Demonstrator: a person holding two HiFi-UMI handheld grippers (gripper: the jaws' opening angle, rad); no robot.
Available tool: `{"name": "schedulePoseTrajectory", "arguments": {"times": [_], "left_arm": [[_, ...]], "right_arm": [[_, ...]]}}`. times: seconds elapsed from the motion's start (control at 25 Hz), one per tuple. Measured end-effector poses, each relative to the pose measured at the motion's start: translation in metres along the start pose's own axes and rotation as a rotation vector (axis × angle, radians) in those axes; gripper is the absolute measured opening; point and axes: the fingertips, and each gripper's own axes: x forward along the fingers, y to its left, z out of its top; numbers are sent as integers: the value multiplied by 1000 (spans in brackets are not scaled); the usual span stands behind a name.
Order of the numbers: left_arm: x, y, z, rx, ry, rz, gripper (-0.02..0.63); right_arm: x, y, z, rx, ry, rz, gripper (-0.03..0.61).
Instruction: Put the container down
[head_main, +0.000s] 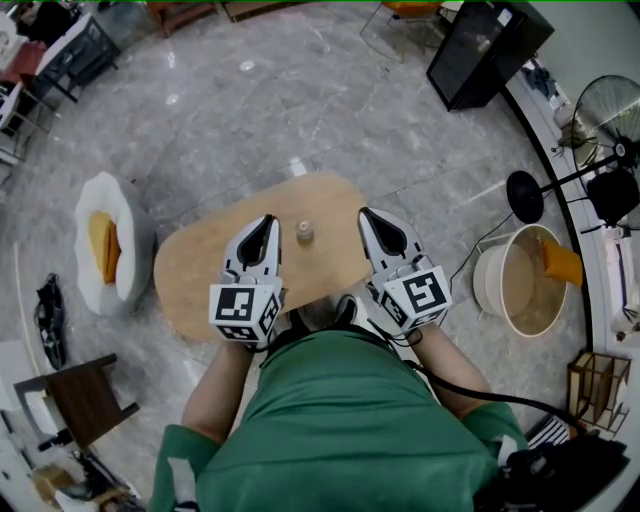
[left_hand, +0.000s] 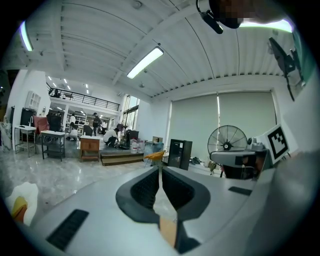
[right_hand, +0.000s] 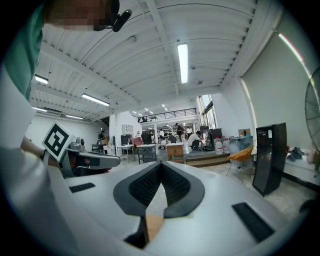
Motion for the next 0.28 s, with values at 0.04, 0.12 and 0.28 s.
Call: {"name": "schedulePoseTrajectory", "arguments": {"times": [0.04,0.12,0.28], "left_arm": [[1,-1,-1,0,2,3,35],[4,0,-4,1,3,8,35],[13,3,-7,4,2,15,35]], "right_arm": [[0,-1,-1,0,0,1,14],[1,-4,-2,1,-2,4,14],[7,-11,-3,1,-7,8,14]]}}
